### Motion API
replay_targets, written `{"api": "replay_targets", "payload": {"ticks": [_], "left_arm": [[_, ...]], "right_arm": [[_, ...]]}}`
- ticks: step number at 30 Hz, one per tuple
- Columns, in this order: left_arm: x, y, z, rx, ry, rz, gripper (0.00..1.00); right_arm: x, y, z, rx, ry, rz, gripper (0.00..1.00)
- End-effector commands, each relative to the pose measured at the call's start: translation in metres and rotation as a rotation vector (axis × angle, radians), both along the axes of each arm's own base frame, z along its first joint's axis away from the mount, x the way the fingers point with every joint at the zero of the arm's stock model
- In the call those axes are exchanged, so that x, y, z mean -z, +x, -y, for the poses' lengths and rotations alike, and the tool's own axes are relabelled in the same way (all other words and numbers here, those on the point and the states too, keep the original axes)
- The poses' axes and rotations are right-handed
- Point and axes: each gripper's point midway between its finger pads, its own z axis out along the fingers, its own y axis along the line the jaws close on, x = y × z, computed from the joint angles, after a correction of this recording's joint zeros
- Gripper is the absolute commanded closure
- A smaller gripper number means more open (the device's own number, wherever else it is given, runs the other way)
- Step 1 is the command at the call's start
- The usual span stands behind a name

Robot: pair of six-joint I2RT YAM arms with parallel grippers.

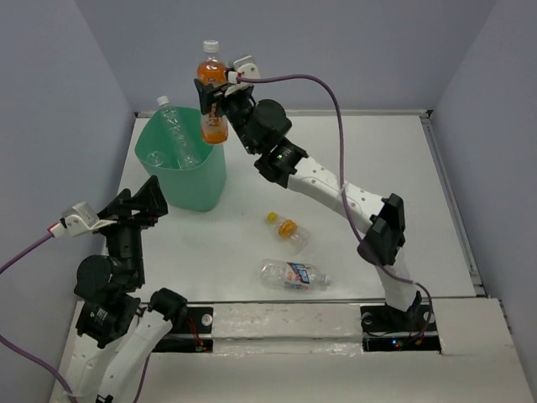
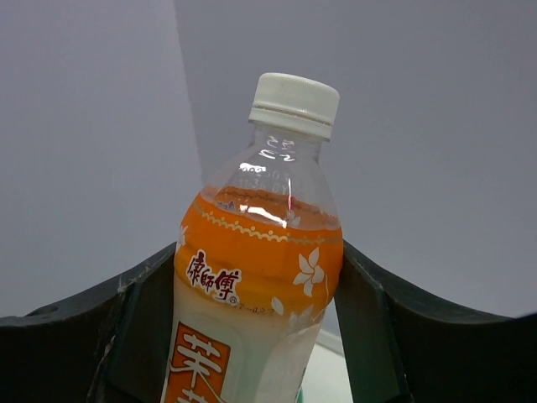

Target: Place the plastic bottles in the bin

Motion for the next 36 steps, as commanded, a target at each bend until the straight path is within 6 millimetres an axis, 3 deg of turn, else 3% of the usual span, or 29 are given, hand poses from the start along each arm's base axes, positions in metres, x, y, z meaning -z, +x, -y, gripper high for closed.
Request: {"api": "replay_targets", "payload": {"ticks": [1,3,4,5,11,13,14,17,20,25,26,27,28,31,32,33,34,36], "left_arm": [[-0.01,-0.004,-0.007,-0.028,-0.026,0.044,0.01],[-0.008,-0.003,-0.007,-0.031,-0.018,0.039,0.01],[-0.008,-0.003,-0.007,-0.032,-0.015,0.039,0.01],[-0.009,-0.003,-0.008,-0.032,-0.017,0.041,0.01],[-0.01,-0.006,-0.01,-0.038,-0.018,0.05,0.01],[-0.01,-0.006,-0.01,-0.037,-0.019,0.053,0.01],[-0.011,-0.007,-0.01,-0.037,-0.018,0.054,0.01],[-0.01,-0.006,-0.011,-0.043,-0.017,0.05,0.01],[-0.009,-0.005,-0.011,-0.049,-0.015,0.045,0.01],[-0.007,-0.003,-0.013,-0.061,-0.008,0.036,0.01],[-0.007,-0.003,-0.013,-0.064,-0.008,0.036,0.01],[-0.006,-0.004,-0.014,-0.071,-0.007,0.034,0.01],[-0.006,-0.004,-0.015,-0.072,-0.007,0.034,0.01],[-0.006,-0.004,-0.017,-0.085,-0.009,0.036,0.01],[-0.006,-0.005,-0.017,-0.085,-0.011,0.037,0.01],[-0.006,-0.005,-0.018,-0.088,-0.01,0.035,0.01],[-0.005,-0.004,-0.017,-0.085,-0.009,0.035,0.01],[-0.005,-0.003,-0.015,-0.075,-0.003,0.032,0.01]], "right_arm": [[-0.05,0.0,-0.031,-0.058,0.044,0.207,0.48],[-0.041,0.005,-0.048,-0.093,0.044,0.217,0.48],[-0.017,0.015,-0.065,-0.104,0.024,0.204,0.48],[-0.021,0.014,-0.065,-0.105,0.04,0.221,0.48],[0.023,0.031,-0.082,-0.104,-0.025,0.217,0.43],[0.029,0.038,-0.08,-0.087,-0.042,0.211,0.31],[0.032,0.038,-0.083,-0.1,-0.055,0.21,0.18],[0.039,0.043,-0.083,-0.103,-0.086,0.2,0.01],[0.044,0.042,-0.086,-0.122,-0.11,0.191,0.0],[0.05,0.052,-0.075,-0.135,-0.102,0.122,0.0],[0.031,0.045,-0.066,-0.133,-0.081,0.136,0.0],[0.042,0.045,-0.066,-0.141,-0.103,0.112,0.0],[0.041,0.041,-0.064,-0.154,-0.094,0.096,0.0],[0.036,0.02,-0.042,-0.179,-0.095,0.05,0.01],[0.043,0.005,-0.026,-0.19,-0.114,0.021,0.02],[0.003,-0.009,-0.008,-0.188,-0.06,0.074,0.03],[0.052,-0.011,-0.005,-0.191,-0.132,-0.001,0.03],[0.076,-0.032,0.028,-0.17,-0.154,-0.062,0.09]]}}
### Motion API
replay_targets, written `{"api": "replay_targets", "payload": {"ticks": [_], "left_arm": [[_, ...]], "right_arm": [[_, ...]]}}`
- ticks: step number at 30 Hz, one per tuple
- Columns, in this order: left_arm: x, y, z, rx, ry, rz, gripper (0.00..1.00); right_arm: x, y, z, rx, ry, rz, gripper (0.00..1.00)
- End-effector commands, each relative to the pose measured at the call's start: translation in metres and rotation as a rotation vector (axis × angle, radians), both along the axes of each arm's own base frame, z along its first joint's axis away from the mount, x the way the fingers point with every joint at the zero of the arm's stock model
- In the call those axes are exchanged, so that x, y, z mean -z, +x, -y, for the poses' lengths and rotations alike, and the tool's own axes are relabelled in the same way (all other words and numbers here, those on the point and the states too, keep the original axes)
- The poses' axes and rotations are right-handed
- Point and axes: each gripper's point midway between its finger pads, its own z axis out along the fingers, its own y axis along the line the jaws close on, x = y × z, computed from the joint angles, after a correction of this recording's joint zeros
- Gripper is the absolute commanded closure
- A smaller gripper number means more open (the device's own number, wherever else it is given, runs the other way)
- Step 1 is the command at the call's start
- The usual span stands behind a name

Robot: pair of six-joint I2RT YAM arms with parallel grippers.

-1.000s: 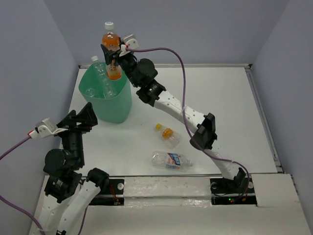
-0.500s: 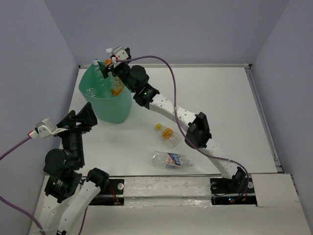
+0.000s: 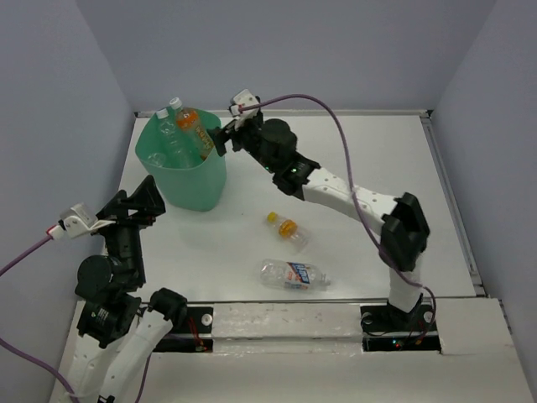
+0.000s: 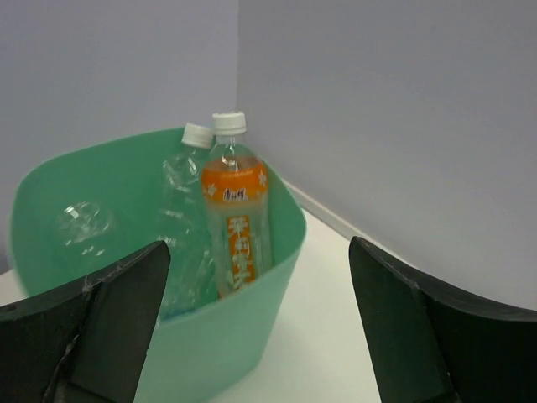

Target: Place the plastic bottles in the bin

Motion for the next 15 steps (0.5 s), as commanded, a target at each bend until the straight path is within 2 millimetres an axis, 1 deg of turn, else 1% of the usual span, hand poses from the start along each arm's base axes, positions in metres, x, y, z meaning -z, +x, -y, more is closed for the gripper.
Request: {"api": "replay_targets", "payload": {"ticks": [1,2,3,4,5,6,7,9,10,12,13,14,15], "left_arm": [[-0.004,0.0,-0.002,-0.012,0.003,0.024,0.01],[-0.004,0.001,-0.001,-0.011,0.006,0.021,0.01],[-0.003,0.002,-0.001,-0.011,0.007,0.018,0.01],[-0.002,0.004,0.001,-0.005,0.012,0.013,0.01],[-0.003,0.004,0.002,0.001,0.014,0.014,0.01],[-0.001,0.006,0.003,0.001,0.017,0.007,0.01],[0.001,0.008,0.005,0.004,0.022,-0.001,0.01],[0.003,0.011,0.006,0.005,0.027,-0.012,0.01],[0.005,0.014,0.008,0.007,0.032,-0.021,0.01],[0.007,0.017,0.009,0.005,0.04,-0.036,0.01],[0.008,0.019,0.009,0.002,0.043,-0.04,0.01],[0.008,0.019,0.009,0.001,0.043,-0.042,0.01],[0.009,0.02,0.009,-0.002,0.047,-0.046,0.01]], "right_arm": [[-0.034,-0.057,0.068,0.009,0.09,-0.002,0.12],[-0.021,-0.063,0.077,0.012,0.063,-0.035,0.12],[-0.025,-0.076,0.092,0.009,0.068,-0.053,0.15],[0.023,-0.084,0.098,0.003,-0.033,-0.148,0.16],[0.039,-0.091,0.105,0.0,-0.07,-0.192,0.19],[0.054,-0.099,0.111,-0.005,-0.102,-0.24,0.2],[0.084,-0.115,0.125,-0.014,-0.157,-0.324,0.22],[0.107,-0.136,0.138,-0.054,-0.212,-0.386,0.24],[0.124,-0.164,0.147,-0.133,-0.232,-0.453,0.24],[0.137,-0.196,0.155,-0.242,-0.271,-0.514,0.16],[0.14,-0.219,0.16,-0.32,-0.288,-0.555,0.11],[0.15,-0.229,0.164,-0.345,-0.303,-0.594,0.03],[0.152,-0.235,0.165,-0.362,-0.305,-0.616,0.0]]}}
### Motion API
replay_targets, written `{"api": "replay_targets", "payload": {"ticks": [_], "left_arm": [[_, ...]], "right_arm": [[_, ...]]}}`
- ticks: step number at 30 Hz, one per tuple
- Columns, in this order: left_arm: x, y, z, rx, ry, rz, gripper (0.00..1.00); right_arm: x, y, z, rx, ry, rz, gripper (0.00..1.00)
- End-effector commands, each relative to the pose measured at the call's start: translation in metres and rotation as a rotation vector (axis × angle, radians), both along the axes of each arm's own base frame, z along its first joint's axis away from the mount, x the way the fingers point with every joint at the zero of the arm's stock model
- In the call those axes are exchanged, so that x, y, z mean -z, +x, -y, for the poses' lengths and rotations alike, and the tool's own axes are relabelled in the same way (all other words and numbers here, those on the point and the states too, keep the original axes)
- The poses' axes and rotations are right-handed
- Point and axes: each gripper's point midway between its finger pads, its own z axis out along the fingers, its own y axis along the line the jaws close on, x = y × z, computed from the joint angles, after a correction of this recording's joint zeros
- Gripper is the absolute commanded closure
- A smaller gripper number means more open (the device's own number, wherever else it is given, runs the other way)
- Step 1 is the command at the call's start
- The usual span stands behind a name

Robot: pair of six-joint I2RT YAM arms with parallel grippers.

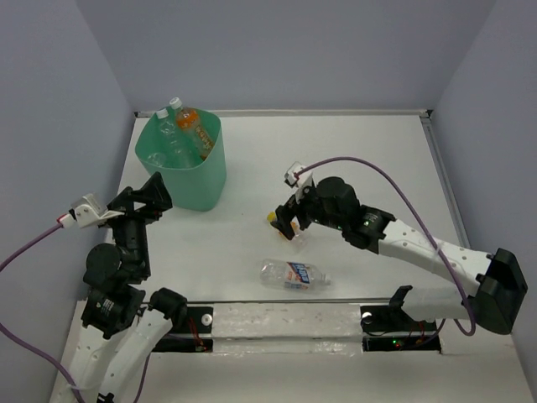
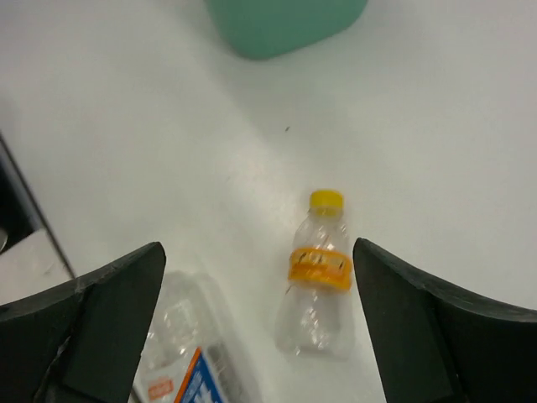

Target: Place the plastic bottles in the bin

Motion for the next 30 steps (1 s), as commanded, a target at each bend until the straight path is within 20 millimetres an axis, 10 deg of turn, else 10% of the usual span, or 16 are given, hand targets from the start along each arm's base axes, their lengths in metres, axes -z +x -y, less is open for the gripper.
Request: {"api": "replay_targets", "payload": {"ticks": [1,24,30], "left_arm": [[0.001,0.009,0.002,-0.013,0.028,-0.007,0.01],[-0.008,0.001,-0.008,-0.046,0.021,0.037,0.01],[-0.015,-0.008,-0.011,-0.041,0.01,0.07,0.01]], "right_arm": [[0.031,-0.076,0.012,-0.205,-0.05,-0.245,0.0],[0.175,-0.116,-0.028,-0.313,-0.567,-0.323,0.02],[0.15,-0.103,-0.055,-0.301,-0.523,-0.257,0.54]]}}
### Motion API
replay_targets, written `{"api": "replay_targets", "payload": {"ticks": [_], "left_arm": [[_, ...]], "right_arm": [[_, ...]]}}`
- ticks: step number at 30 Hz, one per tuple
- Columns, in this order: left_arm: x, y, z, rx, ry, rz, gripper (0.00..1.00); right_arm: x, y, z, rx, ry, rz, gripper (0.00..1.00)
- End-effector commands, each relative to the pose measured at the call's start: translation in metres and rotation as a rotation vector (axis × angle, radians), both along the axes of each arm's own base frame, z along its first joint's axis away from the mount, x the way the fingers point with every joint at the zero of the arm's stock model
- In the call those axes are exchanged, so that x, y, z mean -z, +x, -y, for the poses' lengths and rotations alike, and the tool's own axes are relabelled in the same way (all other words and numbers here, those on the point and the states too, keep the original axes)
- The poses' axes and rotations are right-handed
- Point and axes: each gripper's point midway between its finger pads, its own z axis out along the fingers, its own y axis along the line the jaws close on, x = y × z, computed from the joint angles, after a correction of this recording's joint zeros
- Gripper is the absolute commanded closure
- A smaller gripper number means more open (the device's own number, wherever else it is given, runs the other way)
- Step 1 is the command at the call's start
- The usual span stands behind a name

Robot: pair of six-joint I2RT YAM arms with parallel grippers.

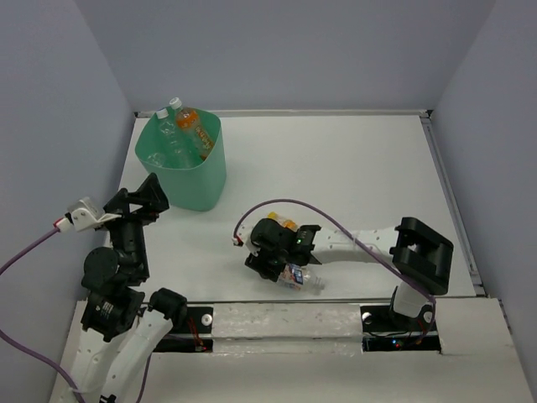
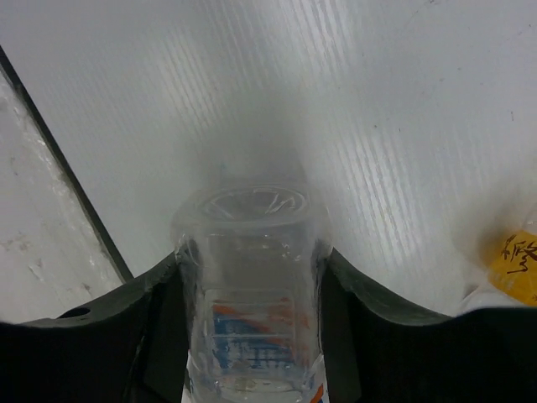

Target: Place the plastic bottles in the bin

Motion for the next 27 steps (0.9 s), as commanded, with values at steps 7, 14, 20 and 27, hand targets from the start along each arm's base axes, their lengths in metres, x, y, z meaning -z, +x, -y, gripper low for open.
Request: {"api": "replay_targets", "payload": {"ticks": [7,14,20,27], "left_arm": [[-0.022,-0.019,-0.01,-0.013,-0.032,0.109,0.01],[-0.024,-0.024,-0.02,-0.054,-0.059,0.121,0.01],[-0.026,-0.026,-0.019,-0.039,-0.064,0.135,0.01],[-0.027,-0.027,-0.018,-0.03,-0.069,0.145,0.01]], "right_arm": [[-0.183,0.059,-0.076,0.049,0.405,0.353,0.55],[-0.375,0.122,-0.116,0.181,0.927,0.674,0.56],[-0.483,0.153,-0.13,0.216,1.33,0.732,0.57],[-0.504,0.188,-0.155,0.201,1.492,0.803,0.58]]}}
